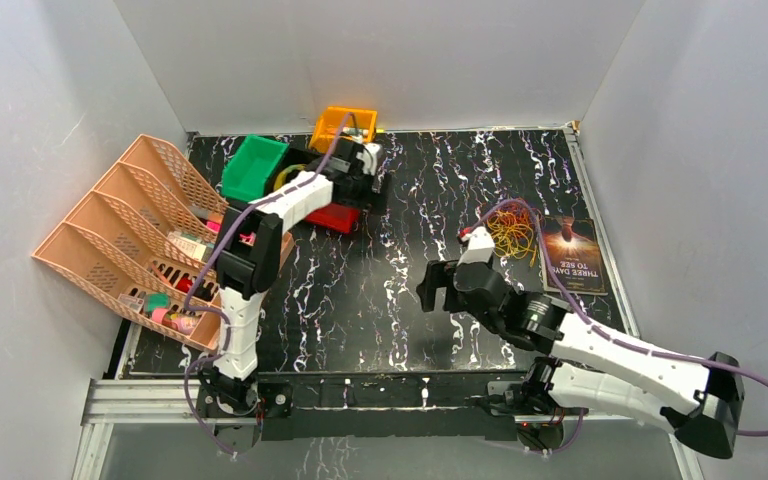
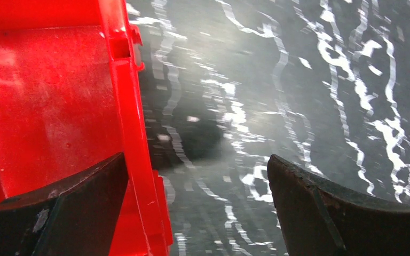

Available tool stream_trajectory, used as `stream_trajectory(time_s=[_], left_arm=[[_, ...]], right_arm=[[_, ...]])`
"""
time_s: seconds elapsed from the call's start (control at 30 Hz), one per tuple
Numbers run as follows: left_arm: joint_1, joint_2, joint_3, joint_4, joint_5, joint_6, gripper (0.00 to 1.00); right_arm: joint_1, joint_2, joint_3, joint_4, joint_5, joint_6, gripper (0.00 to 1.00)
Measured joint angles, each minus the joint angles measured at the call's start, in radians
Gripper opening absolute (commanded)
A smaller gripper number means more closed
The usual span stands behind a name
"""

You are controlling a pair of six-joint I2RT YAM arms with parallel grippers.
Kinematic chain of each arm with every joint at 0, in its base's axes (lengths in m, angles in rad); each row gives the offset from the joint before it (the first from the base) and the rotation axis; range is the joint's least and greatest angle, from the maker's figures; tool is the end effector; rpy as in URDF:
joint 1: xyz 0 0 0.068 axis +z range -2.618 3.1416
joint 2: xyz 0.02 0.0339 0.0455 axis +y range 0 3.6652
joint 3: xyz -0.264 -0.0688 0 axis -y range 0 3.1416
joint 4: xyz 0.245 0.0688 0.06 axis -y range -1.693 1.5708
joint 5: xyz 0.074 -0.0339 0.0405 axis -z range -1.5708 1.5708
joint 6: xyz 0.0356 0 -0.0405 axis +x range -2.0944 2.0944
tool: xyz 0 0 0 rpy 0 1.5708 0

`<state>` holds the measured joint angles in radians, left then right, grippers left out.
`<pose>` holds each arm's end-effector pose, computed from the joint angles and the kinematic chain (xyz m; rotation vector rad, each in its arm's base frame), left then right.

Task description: Untangle the cables

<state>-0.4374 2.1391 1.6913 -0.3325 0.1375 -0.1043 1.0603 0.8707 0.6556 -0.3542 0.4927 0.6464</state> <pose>0.4387 -0.2105 0.2071 0.4622 2.3370 -0.4238 0.1079 0.1583 0.2649 -0.1478 2.1018 0.5156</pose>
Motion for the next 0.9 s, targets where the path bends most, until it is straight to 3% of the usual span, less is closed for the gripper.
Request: stream_trajectory(time_s=[0.33,0.5,0.67,0.9], left_arm=[[-0.26,-0.003,-0.094,0.065,0.008,-0.142,0.98],[-0.373,-0.003,-0.084,0.086,0.01,-0.189,0.98],[-0.429,-0.012,-0.04,0.085,0.013,-0.203,0.98],[-0.4,-0.147,-0.059,0.033,-0.023,-0.158,0.98]], right_arm=[[0.0,-0.31,0.002,-0.058,0.161,0.071,0.98],[0.0,-0.306,0.043,-0.107,0.238,0.076,0.98],[0.0,-0.271,0.057,-0.133,0.27,0.076,0.98],[0.0,-0.261,0.057,-0.144,0.296,0.08,0.98]])
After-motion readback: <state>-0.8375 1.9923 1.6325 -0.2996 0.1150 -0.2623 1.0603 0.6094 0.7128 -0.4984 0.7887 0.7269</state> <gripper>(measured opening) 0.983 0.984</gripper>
